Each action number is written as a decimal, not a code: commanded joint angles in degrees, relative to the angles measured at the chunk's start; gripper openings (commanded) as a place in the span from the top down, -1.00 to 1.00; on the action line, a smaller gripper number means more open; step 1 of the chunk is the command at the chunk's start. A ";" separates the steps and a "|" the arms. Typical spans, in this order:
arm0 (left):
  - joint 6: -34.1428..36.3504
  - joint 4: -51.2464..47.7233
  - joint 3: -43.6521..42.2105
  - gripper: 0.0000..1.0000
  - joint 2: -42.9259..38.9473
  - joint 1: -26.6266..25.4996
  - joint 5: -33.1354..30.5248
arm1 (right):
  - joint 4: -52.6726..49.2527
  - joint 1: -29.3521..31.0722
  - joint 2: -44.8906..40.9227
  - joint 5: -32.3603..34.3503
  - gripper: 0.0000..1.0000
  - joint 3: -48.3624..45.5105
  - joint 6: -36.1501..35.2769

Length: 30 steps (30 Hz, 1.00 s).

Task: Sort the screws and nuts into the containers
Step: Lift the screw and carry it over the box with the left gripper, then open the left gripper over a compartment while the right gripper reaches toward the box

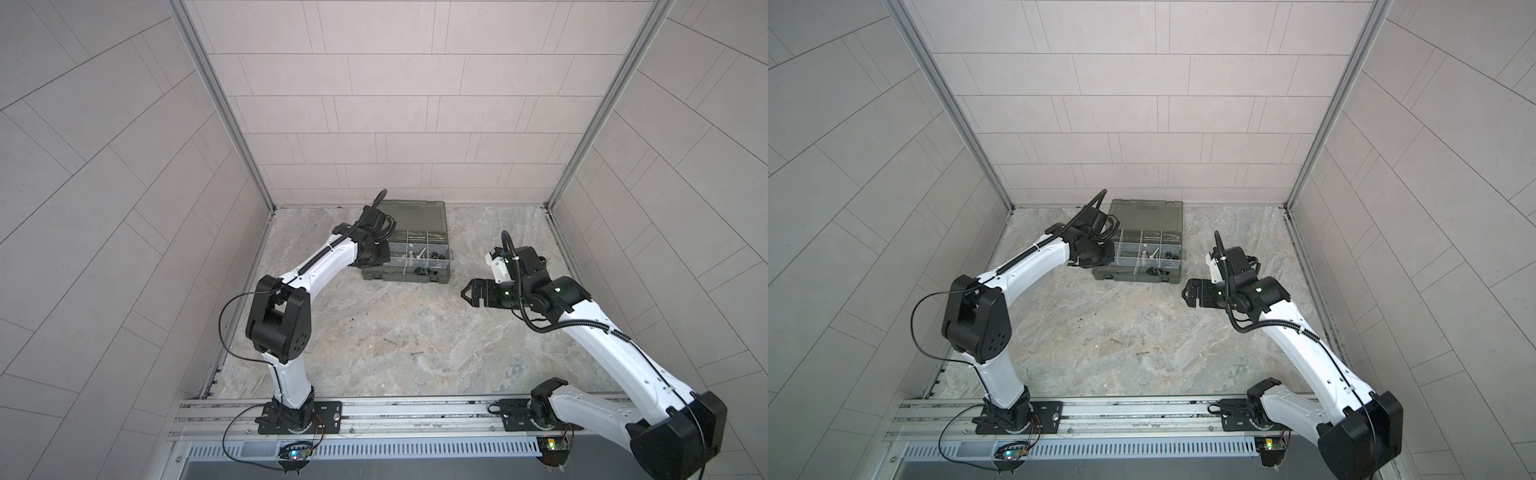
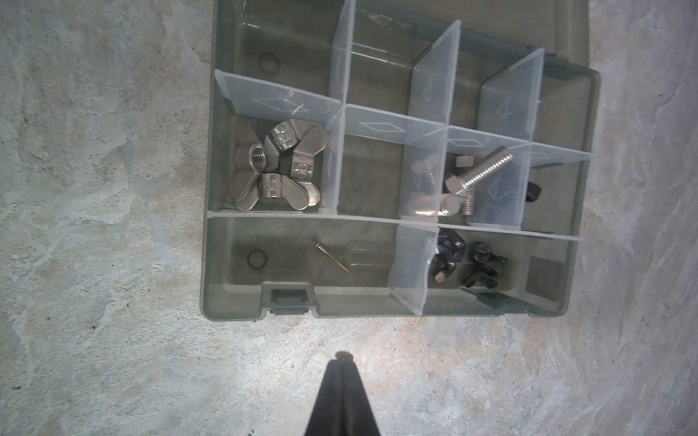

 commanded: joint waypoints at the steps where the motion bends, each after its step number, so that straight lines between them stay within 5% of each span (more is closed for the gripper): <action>1: 0.91 1.05 1.30 0.96 1.88 1.08 2.42 | 3.37 1.36 3.59 2.99 -0.99 3.33 1.36; 12: 0.74 4.24 3.22 0.96 7.64 4.50 5.46 | 5.55 2.58 17.06 2.51 -0.99 13.55 0.88; 24: 1.09 4.42 6.22 0.94 13.11 5.11 5.43 | 5.99 2.59 21.01 1.94 -0.99 15.93 -0.21; 30: 1.11 4.60 6.58 0.56 13.31 5.10 6.36 | 5.64 2.60 20.77 2.34 -0.99 15.83 -1.41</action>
